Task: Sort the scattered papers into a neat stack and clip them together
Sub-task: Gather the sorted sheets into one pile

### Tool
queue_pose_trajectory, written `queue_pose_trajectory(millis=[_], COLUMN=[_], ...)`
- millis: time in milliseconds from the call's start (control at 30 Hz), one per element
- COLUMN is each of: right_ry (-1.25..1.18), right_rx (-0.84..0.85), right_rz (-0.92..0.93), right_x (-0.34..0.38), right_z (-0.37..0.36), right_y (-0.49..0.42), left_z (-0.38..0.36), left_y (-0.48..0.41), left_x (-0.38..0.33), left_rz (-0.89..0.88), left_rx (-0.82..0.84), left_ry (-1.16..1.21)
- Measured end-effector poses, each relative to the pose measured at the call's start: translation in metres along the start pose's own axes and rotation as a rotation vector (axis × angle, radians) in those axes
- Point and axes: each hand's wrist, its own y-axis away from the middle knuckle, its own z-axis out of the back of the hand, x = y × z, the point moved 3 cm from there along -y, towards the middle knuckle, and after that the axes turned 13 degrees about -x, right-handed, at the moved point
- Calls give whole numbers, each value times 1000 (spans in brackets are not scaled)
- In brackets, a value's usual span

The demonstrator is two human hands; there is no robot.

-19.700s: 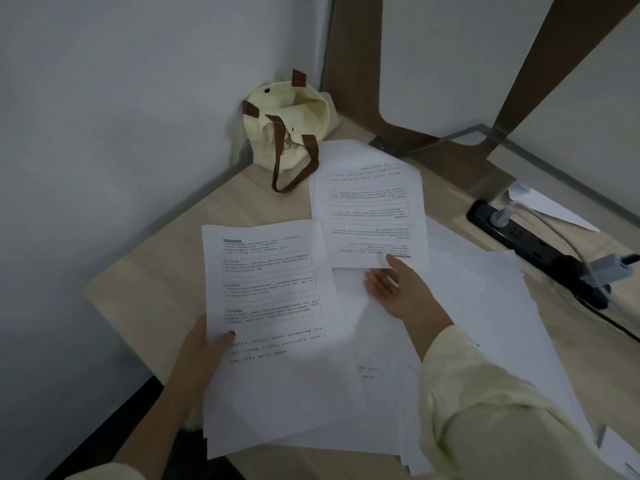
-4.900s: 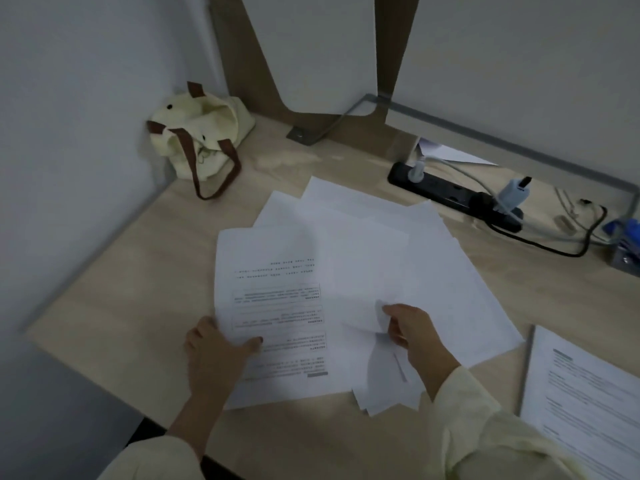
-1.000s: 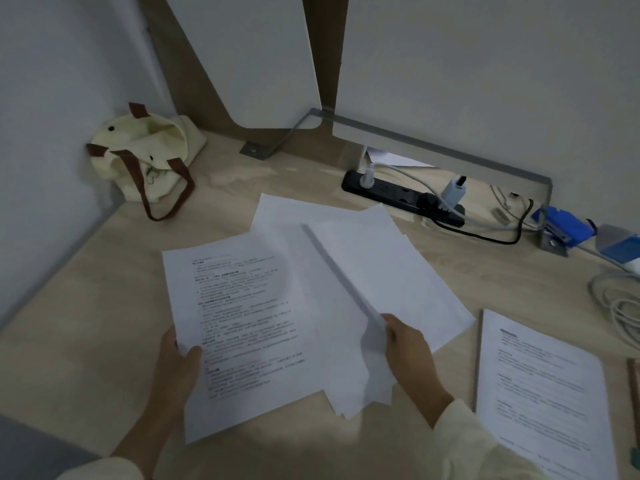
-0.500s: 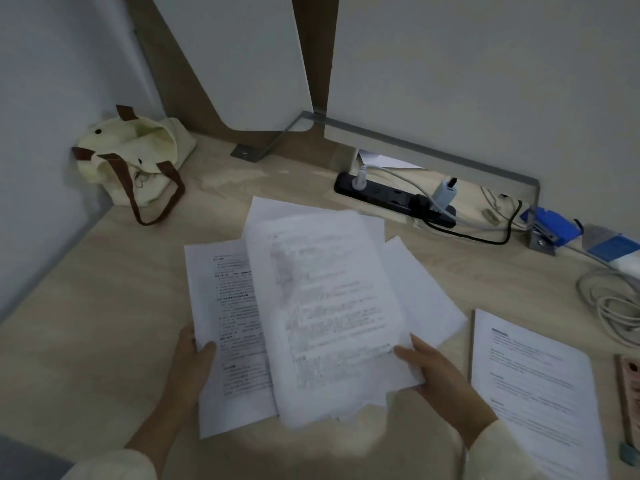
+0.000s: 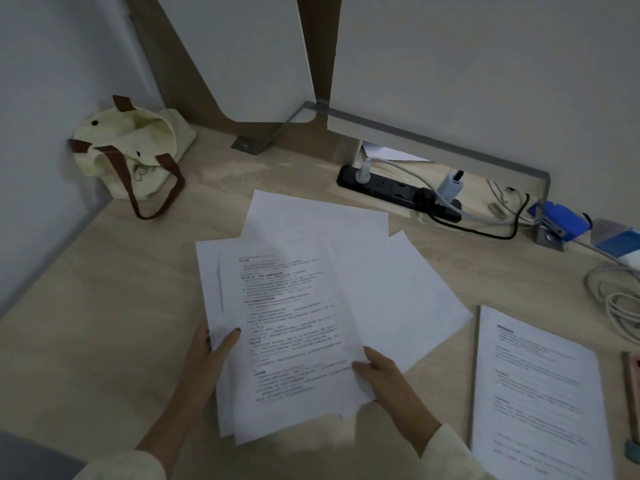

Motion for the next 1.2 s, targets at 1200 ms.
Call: queue_pose_trajectory(millis=[1200], right_ry=[-507], right_rx=[-490], right_rz=[244], right_x=[95], right_z=[80], right_y=[-53], left_z=[14], left_y=[1], left_x=[-12], left_rz=[-73], left_rx=[-144], left_ry=[-136])
